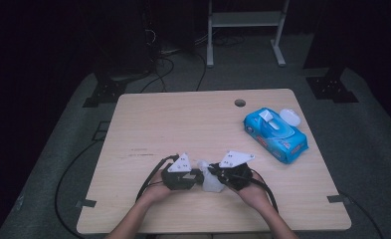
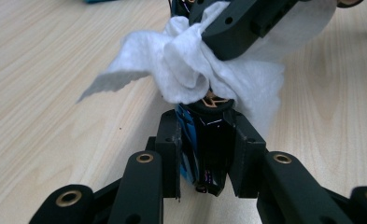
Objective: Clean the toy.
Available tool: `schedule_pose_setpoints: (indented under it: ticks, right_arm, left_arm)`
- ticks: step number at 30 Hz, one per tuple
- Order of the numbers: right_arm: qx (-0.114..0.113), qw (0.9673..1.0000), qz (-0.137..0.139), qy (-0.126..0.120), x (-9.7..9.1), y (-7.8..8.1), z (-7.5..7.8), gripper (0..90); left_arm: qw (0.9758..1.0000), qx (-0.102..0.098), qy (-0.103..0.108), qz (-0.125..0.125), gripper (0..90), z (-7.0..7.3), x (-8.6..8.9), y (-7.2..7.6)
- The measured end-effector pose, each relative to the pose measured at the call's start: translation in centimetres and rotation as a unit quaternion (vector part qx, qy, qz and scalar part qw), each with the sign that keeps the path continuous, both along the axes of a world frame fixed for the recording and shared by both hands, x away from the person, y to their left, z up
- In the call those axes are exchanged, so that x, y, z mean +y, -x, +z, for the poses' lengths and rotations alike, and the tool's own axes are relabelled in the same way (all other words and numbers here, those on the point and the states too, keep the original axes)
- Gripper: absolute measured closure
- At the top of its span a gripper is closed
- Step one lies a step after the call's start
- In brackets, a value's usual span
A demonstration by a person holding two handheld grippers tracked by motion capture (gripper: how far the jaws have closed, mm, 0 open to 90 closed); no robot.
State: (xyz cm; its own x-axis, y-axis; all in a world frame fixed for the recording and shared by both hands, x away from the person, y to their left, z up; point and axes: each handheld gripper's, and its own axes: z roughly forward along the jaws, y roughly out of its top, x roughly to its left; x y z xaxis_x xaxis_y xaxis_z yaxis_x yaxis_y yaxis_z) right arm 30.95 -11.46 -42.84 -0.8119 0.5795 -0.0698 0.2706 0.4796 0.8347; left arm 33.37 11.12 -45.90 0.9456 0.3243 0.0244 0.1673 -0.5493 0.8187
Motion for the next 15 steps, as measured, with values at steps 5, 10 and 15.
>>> schedule_pose_setpoints:
  ticks: [5,10,15]
  right_arm:
    - [0.009,0.9983,-0.057,-0.012,-3.1,-1.0,-0.2,83.5]
    - [0.012,0.997,-0.075,-0.011,-4.5,-1.3,-0.2,83.5]
    - [0.012,0.9958,-0.088,-0.024,-5.8,-1.6,-0.5,83.5]
  left_arm:
    - [1.0,0.001,-0.001,0.0,69.4,0.0,0.2,-0.2]
    - [1.0,0.002,-0.004,0.0,69.5,0.1,0.5,-0.1]
    - [1.0,0.0,-0.008,0.0,69.5,0.2,0.4,0.0]
